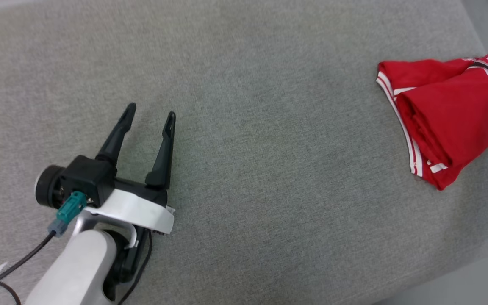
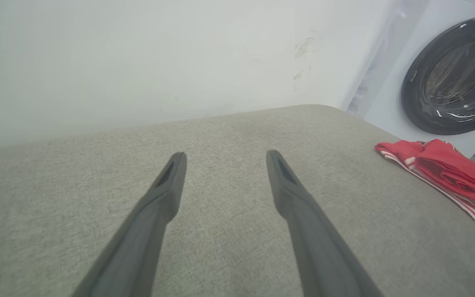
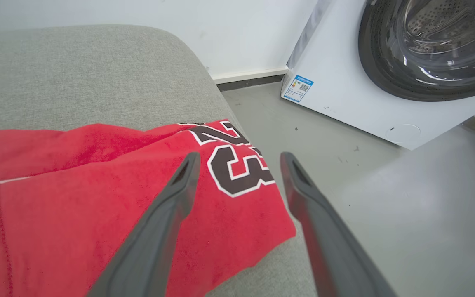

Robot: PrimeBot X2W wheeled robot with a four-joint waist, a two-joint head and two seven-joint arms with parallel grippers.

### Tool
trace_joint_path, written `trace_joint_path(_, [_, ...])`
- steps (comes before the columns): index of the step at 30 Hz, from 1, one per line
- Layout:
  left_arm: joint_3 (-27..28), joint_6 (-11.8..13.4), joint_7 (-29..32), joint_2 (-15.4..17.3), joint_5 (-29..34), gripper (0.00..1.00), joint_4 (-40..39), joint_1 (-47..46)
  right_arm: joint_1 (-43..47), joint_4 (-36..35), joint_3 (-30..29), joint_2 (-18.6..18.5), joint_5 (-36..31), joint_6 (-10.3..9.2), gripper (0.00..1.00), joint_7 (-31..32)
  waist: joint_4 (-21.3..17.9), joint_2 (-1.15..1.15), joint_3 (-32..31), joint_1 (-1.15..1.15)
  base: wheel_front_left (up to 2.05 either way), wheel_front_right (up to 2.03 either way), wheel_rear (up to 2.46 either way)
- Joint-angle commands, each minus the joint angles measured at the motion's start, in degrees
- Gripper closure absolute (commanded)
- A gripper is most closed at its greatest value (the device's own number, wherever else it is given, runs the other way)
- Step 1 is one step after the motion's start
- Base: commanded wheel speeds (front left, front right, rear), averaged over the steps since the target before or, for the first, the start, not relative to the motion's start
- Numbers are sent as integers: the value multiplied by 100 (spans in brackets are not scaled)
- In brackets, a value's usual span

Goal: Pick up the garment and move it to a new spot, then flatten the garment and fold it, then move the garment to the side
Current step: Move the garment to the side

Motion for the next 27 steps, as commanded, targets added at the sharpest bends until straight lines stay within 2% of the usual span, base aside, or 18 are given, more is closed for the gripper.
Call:
trace_joint_path(1, [-3,-6,-70,-59,-53,0,74,131,112,43,79,76,-102,-4,0,-148,21,0,-277,-1,0,0,0])
trace_joint_path(7, [39,57,-268,-295,-258,0,371,531,593,-11,357,312,-35,-4,0,-542,102,0,-1032,-1,0,0,0])
trace_joint_path(13, [71,159,-365,-468,-375,0,562,987,1443,-487,715,626,282,-4,0,-715,366,0,-1677,-1,0,0,0])
trace_joint_path(20, [161,256,-416,-572,-472,0,736,1466,2554,-1560,1078,1153,719,-3,0,-671,826,0,-2197,-1,0,0,0])
trace_joint_path(26, [278,386,-428,-548,-505,0,791,1769,3352,-2701,1218,1456,978,-4,0,-531,1319,0,-2538,-1,0,0,0])
trace_joint_path(27, [278,386,-428,-548,-505,0,791,1769,3352,-2701,1218,1456,978,-4,0,-531,1319,0,-2538,-1,0,0,0])
